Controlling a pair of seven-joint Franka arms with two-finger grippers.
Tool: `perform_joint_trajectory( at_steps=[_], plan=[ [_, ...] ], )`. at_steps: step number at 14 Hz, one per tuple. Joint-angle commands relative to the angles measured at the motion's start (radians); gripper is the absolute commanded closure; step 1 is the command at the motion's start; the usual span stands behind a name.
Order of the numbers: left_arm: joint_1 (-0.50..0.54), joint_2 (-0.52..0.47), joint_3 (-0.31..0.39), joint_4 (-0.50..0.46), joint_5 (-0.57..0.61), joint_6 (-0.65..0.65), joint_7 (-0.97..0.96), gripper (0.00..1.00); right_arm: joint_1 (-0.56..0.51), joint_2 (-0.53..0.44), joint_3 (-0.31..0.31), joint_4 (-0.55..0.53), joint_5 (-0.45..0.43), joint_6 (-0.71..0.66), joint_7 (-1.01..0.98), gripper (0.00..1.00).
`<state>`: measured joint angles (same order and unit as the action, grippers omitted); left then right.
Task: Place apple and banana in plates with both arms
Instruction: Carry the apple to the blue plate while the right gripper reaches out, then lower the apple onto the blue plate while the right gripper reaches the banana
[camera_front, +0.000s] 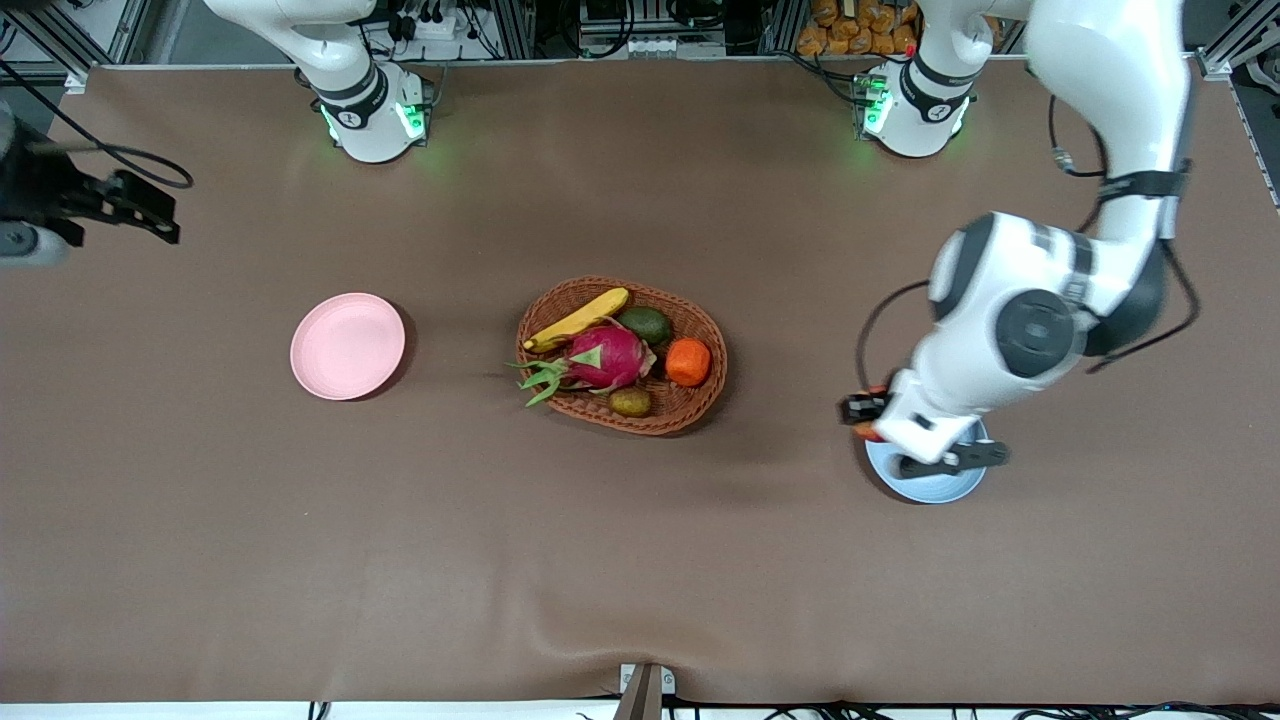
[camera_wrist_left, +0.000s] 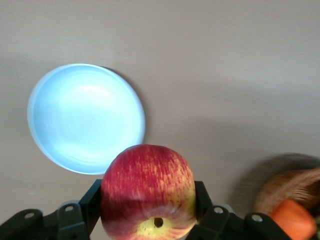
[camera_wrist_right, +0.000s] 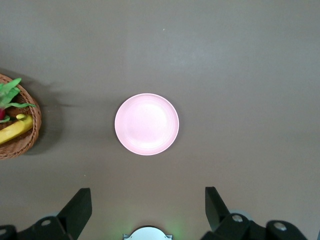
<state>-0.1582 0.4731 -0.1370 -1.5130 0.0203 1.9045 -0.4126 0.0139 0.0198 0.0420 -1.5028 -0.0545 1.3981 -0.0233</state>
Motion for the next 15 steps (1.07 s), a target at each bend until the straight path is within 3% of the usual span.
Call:
perform_joint_trajectory(
  at_steps=[1, 3, 7, 12, 15],
  plan=[
    [0.083, -0.033, -0.012, -0.078, 0.016, -0.004, 0.108, 1.00, 0.047, 0.044, -0.001, 0.013, -0.015, -0.010, -0.017, 0.00],
    [0.117, -0.022, -0.012, -0.110, 0.015, -0.002, 0.133, 1.00, 0.083, 0.098, -0.001, 0.012, 0.002, -0.008, 0.043, 0.00],
    [0.135, 0.016, -0.010, -0.157, 0.020, 0.042, 0.136, 1.00, 0.086, 0.216, -0.001, 0.012, 0.223, 0.001, 0.372, 0.00],
    [0.170, 0.074, -0.009, -0.158, 0.023, 0.076, 0.136, 1.00, 0.118, 0.307, -0.001, -0.055, 0.409, 0.056, 0.687, 0.00],
    [0.175, 0.093, -0.009, -0.150, 0.021, 0.079, 0.136, 1.00, 0.211, 0.322, -0.001, -0.128, 0.421, 0.183, 0.876, 0.00]
  ],
)
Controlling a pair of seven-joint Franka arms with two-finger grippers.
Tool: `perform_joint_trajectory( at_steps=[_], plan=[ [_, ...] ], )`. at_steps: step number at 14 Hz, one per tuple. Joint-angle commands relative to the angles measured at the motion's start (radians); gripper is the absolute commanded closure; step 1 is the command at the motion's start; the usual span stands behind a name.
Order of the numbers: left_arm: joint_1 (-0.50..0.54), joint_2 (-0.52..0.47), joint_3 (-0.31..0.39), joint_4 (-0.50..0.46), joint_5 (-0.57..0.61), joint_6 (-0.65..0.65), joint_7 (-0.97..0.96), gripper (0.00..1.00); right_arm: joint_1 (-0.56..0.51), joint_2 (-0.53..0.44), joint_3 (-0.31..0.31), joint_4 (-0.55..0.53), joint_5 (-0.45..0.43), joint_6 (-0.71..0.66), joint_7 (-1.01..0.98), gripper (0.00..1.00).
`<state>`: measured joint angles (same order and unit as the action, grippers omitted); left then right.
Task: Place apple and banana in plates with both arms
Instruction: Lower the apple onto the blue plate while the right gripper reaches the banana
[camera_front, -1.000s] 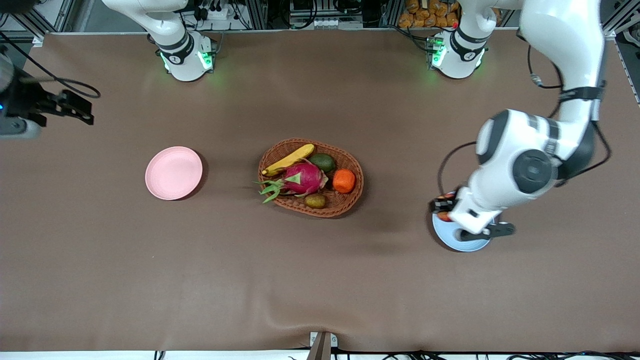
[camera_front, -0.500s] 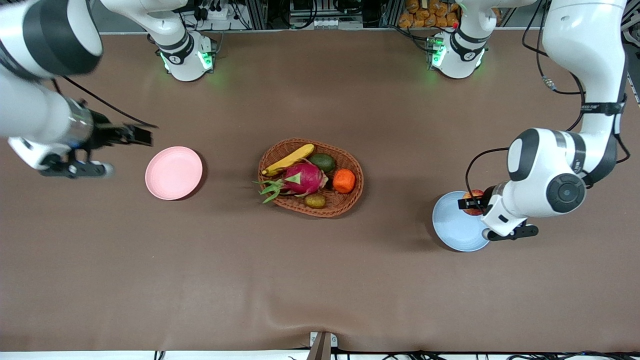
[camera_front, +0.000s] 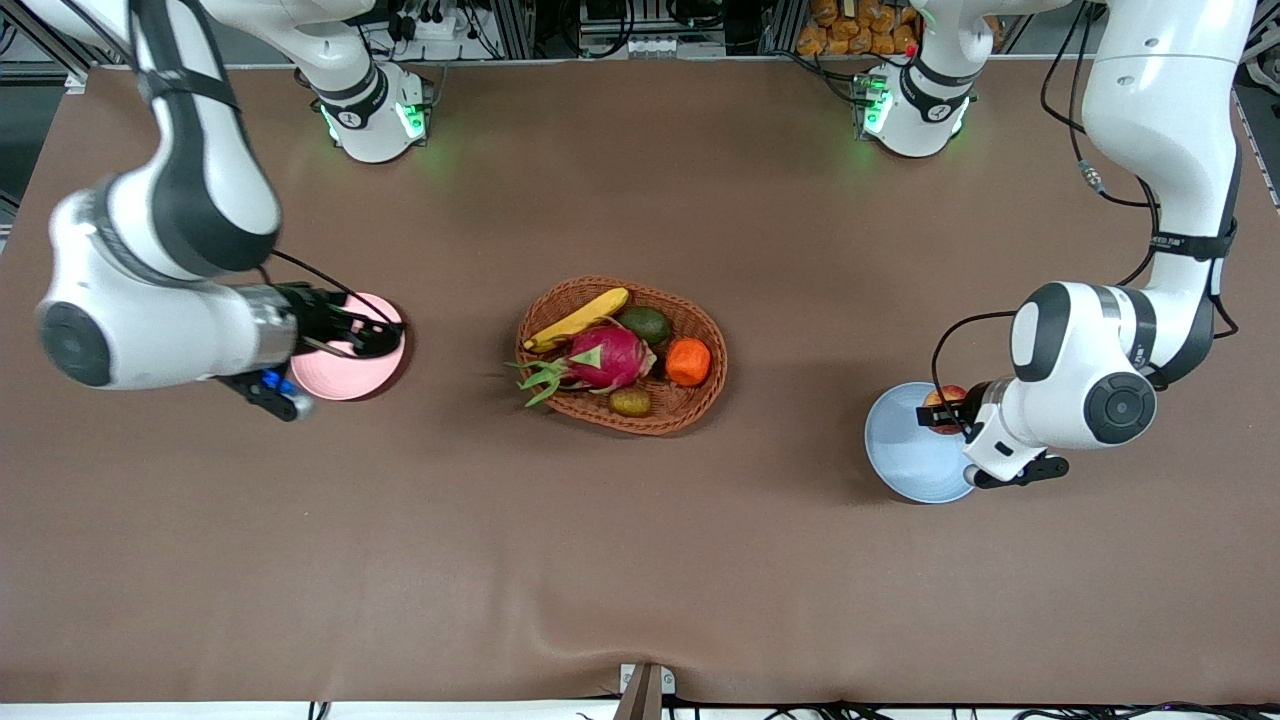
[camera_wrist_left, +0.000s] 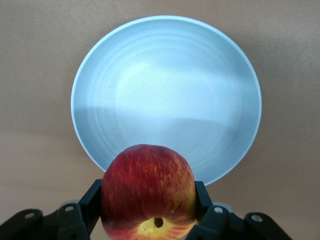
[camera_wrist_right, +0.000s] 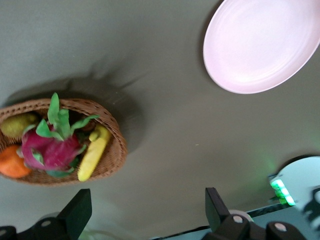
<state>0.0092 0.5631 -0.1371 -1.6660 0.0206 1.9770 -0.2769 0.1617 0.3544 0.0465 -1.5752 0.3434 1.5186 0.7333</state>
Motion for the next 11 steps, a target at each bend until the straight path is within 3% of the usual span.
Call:
perform_joint_trajectory(
  at_steps=[1, 6, 11],
  plan=[
    [0.011, 0.009, -0.009, 0.006, 0.015, 0.008, 0.001, 1.00, 0.082, 0.007, -0.005, -0.066, 0.034, 0.099, 0.174, 0.00],
    [0.011, 0.055, -0.009, 0.009, 0.009, 0.083, -0.001, 1.00, 0.170, 0.017, -0.005, -0.221, 0.057, 0.328, 0.320, 0.02],
    [0.011, 0.073, -0.009, 0.008, 0.009, 0.094, -0.001, 1.00, 0.200, 0.046, -0.005, -0.226, 0.060, 0.390, 0.347, 0.33]
  ],
)
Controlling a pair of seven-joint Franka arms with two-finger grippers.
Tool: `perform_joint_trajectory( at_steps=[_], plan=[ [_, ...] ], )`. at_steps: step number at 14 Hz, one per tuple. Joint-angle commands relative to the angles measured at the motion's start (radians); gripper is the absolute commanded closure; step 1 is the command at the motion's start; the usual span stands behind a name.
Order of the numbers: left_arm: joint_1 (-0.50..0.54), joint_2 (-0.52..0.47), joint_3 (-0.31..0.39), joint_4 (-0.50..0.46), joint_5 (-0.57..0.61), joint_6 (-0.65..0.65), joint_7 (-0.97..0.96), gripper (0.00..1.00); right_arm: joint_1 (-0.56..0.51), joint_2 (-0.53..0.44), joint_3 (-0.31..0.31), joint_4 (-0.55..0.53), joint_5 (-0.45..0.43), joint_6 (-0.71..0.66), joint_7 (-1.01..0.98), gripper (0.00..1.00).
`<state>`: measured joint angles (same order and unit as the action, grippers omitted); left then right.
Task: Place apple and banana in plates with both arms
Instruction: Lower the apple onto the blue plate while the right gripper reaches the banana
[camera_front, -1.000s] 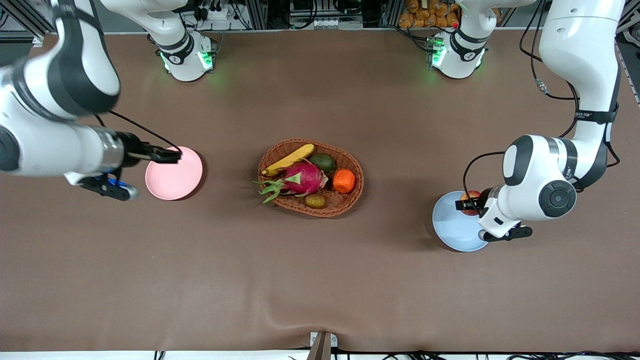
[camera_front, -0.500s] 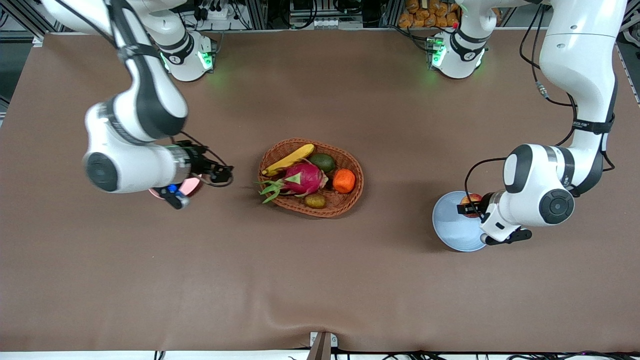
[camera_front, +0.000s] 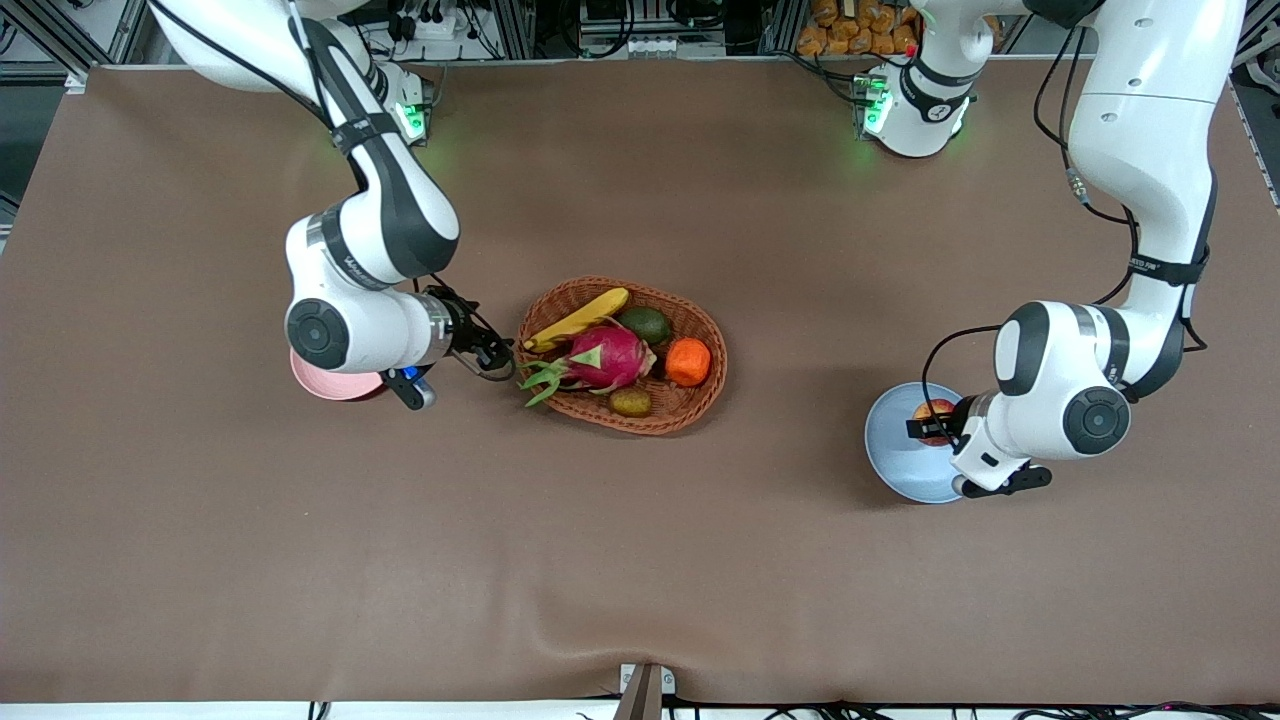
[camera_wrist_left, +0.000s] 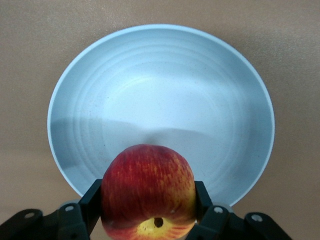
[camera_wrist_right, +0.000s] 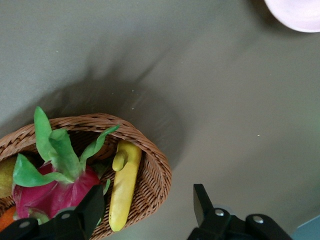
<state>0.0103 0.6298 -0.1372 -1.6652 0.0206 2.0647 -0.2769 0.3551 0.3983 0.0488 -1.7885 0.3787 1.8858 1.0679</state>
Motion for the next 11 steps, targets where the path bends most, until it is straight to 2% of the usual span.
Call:
perform_joint_trajectory(
  at_steps=[1, 3, 5, 7, 11],
  plan=[
    [0.010, 0.014, -0.009, 0.007, 0.009, 0.014, -0.001, 1.00, 0.013, 0.002, -0.007, -0.011, 0.029, 0.026, 0.015, 0.34],
    [0.010, 0.030, -0.009, 0.008, 0.007, 0.020, -0.002, 1.00, 0.025, 0.017, -0.007, -0.012, 0.042, 0.048, 0.032, 0.34],
    [0.008, 0.030, -0.009, 0.010, 0.009, 0.021, -0.001, 0.71, 0.030, 0.030, -0.007, -0.011, 0.043, 0.067, 0.032, 0.34],
    [0.008, 0.028, -0.009, 0.010, 0.016, 0.028, -0.001, 0.00, 0.056, 0.040, -0.009, -0.011, 0.043, 0.088, 0.032, 0.34],
    [0.010, 0.001, -0.007, 0.010, 0.022, 0.028, 0.001, 0.00, 0.059, 0.086, -0.009, -0.009, 0.043, 0.163, 0.032, 0.36]
  ],
)
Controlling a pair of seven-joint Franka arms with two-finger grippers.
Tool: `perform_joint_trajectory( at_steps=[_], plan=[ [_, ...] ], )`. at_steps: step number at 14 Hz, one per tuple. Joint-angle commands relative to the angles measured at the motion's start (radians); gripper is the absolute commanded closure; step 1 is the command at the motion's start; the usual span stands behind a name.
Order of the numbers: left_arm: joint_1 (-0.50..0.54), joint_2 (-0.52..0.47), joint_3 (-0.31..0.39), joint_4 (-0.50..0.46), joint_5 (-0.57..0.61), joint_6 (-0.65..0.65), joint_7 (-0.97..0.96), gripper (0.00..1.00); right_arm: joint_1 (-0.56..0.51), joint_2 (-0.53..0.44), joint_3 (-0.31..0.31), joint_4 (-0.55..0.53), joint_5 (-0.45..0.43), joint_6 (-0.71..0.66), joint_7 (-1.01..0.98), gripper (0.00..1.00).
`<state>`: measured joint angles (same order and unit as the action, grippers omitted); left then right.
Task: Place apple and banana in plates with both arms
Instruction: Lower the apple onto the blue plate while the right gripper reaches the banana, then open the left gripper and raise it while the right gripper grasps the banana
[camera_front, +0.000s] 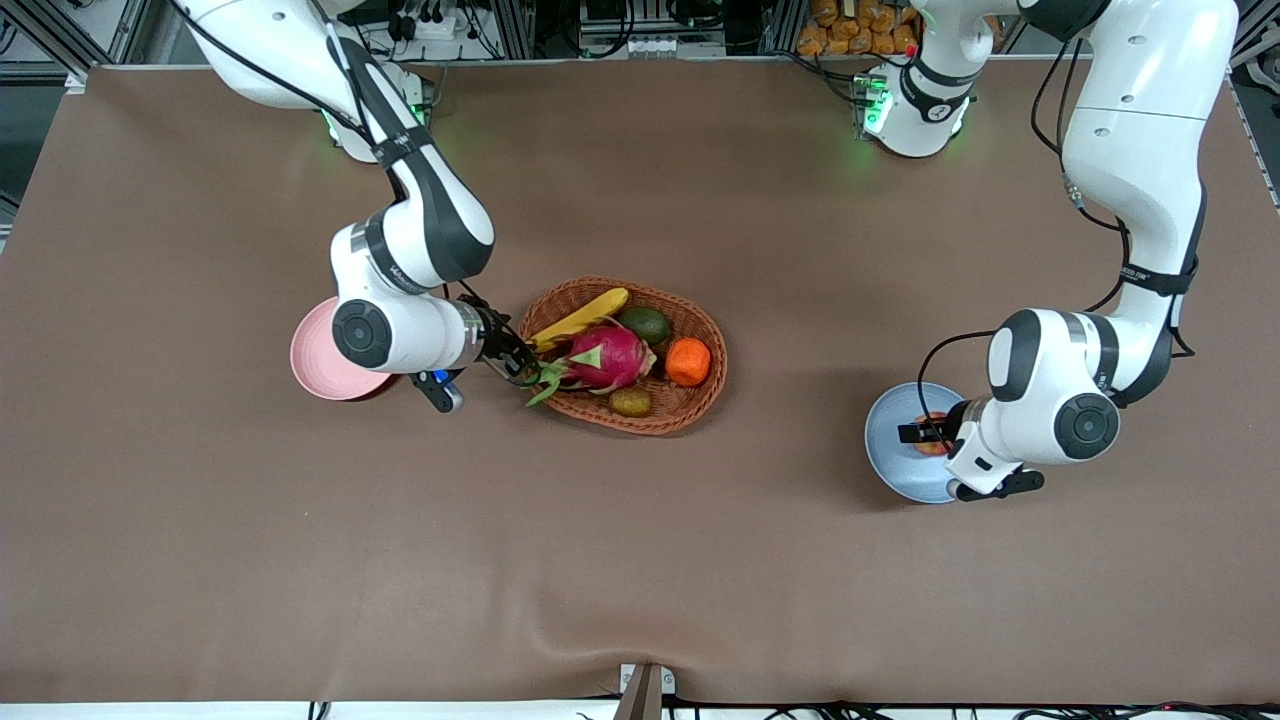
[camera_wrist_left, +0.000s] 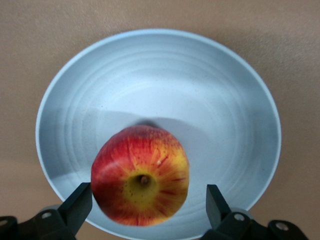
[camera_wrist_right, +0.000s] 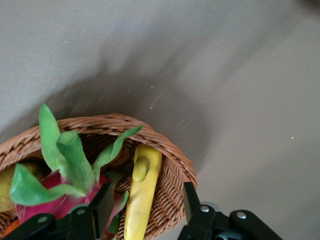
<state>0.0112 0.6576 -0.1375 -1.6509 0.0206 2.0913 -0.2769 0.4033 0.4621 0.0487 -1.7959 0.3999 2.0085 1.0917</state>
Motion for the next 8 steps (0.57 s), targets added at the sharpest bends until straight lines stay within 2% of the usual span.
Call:
perform_joint_trajectory(
  at_steps=[1, 6, 8],
  plan=[
    [0.009, -0.045, -0.005, -0.004, 0.022, -0.007, 0.004, 0.00, 0.017, 0.032, -0.009, -0.002, 0.022, 0.053, 0.008, 0.38],
    [0.038, -0.196, -0.002, -0.004, 0.022, -0.063, 0.090, 0.00, 0.019, 0.035, -0.009, -0.002, 0.022, 0.053, 0.008, 0.55],
    [0.053, -0.262, -0.002, 0.000, 0.022, -0.076, 0.129, 0.00, 0.019, 0.043, -0.009, -0.002, 0.022, 0.055, 0.008, 0.66]
  ],
)
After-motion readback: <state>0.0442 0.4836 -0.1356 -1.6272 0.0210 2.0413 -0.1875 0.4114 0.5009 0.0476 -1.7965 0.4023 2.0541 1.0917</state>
